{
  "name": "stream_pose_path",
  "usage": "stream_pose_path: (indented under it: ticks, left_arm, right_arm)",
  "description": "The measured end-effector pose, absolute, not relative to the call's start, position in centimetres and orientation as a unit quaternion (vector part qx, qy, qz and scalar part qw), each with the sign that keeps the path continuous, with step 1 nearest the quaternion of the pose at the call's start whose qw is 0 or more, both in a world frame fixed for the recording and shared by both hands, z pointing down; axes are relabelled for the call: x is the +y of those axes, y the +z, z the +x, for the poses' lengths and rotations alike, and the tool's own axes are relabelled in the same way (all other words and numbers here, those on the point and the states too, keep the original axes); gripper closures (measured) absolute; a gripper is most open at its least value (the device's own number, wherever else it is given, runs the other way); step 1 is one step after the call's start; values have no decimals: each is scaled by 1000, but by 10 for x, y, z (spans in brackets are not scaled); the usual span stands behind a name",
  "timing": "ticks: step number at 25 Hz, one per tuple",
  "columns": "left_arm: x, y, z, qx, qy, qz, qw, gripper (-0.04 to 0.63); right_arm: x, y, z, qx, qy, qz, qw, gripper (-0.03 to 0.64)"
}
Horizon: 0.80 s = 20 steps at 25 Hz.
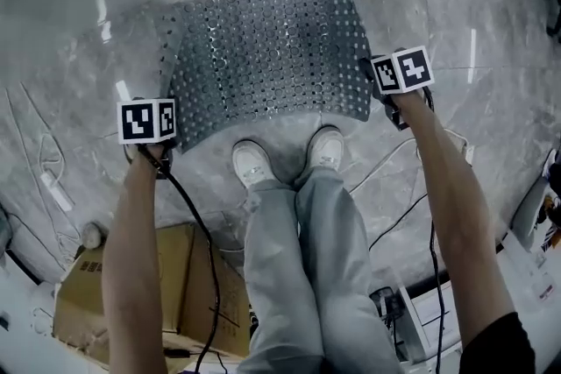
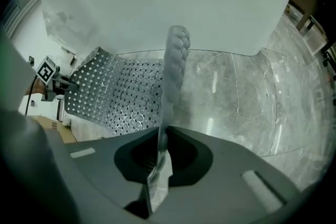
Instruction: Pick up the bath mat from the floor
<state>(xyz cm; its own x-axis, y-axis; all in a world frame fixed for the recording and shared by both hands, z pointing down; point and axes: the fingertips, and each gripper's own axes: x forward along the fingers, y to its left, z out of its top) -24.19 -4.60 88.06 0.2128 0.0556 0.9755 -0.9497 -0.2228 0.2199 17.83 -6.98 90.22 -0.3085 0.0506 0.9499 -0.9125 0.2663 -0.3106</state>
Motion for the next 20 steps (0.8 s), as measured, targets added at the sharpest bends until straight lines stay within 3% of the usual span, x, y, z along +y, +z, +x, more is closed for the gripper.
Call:
stream_pose_path:
  ticks: [20]
  left_arm:
    - [-31, 773, -181, -336, 484, 630, 506, 572]
  right_arm:
    - [-44, 794, 121, -662, 501, 315, 460, 595]
